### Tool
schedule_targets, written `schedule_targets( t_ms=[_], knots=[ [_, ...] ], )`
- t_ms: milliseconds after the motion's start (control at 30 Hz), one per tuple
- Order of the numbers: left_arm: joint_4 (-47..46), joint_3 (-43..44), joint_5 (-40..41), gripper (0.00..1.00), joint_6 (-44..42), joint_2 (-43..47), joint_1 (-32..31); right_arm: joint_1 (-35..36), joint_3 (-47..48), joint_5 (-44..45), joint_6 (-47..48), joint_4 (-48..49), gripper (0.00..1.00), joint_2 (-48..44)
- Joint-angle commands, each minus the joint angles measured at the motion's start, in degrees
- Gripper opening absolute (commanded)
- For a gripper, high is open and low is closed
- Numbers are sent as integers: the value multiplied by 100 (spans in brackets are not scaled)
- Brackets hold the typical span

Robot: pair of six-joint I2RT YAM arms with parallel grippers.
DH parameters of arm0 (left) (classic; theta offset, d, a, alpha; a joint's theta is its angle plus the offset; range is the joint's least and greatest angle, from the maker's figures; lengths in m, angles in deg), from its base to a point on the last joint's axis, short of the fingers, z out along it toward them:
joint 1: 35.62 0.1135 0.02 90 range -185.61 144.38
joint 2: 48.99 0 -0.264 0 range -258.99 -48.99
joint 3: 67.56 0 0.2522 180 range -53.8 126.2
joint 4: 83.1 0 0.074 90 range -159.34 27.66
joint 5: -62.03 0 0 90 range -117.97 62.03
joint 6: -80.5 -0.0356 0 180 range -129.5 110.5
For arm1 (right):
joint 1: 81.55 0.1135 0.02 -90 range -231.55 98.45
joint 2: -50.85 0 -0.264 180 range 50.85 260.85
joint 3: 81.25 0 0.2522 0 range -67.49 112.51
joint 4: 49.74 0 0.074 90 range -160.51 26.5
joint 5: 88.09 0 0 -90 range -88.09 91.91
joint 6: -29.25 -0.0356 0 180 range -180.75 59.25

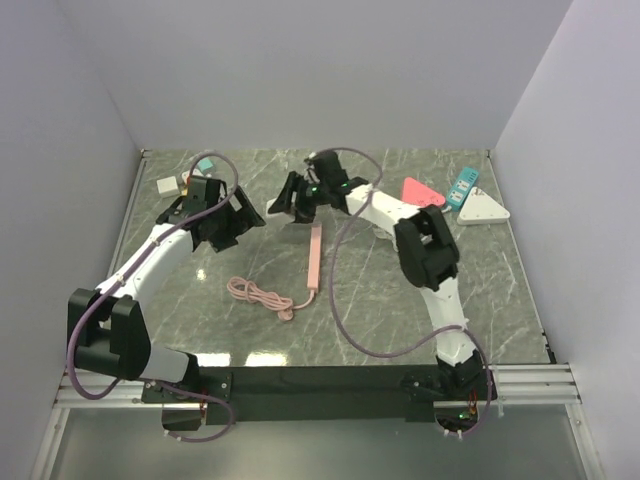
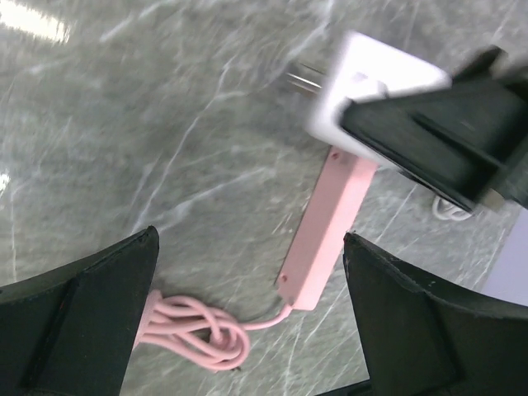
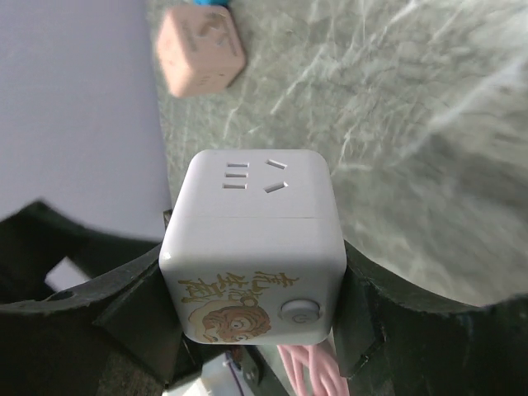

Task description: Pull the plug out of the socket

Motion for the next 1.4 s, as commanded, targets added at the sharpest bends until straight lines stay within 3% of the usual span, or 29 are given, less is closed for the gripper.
schedule_targets(
  t_ms=[0,167,267,400,467,700,900,1067,1167,1367],
  knots=[
    [-2,-210,-31,99,-1,336,67,224,601,-85,-484,100,5,503],
    [-2,-351,-40,99,-10,381,84,295,1225,-50,-1013,312,13,1024],
    [-19,-395,-23,99,-10,354,84,321,1647,-103,-1189,242,31,1340],
    [-81,-509,-5,100,-19,319,84,348,1920,-138,-1260,162,82,1490],
    [-133,-545,-14,99,-18,276,84,348,1929,-147,-1251,118,90,1429],
    [-327,-694,-49,100,8,135,84,330,1587,-32,-812,-287,94,902],
    [-546,-720,-321,99,-150,82,84,59,-372,37,-514,435,95,-907],
    [-608,-721,-374,98,-220,-111,76,31,-374,1605,1109,-1826,96,-1927],
    [-661,-651,-400,97,-256,-286,76,119,-417,2321,1525,-2874,100,-1973],
    [-600,-317,-392,93,-361,-691,84,575,-1199,3228,1466,-3073,100,-2069]
  ],
)
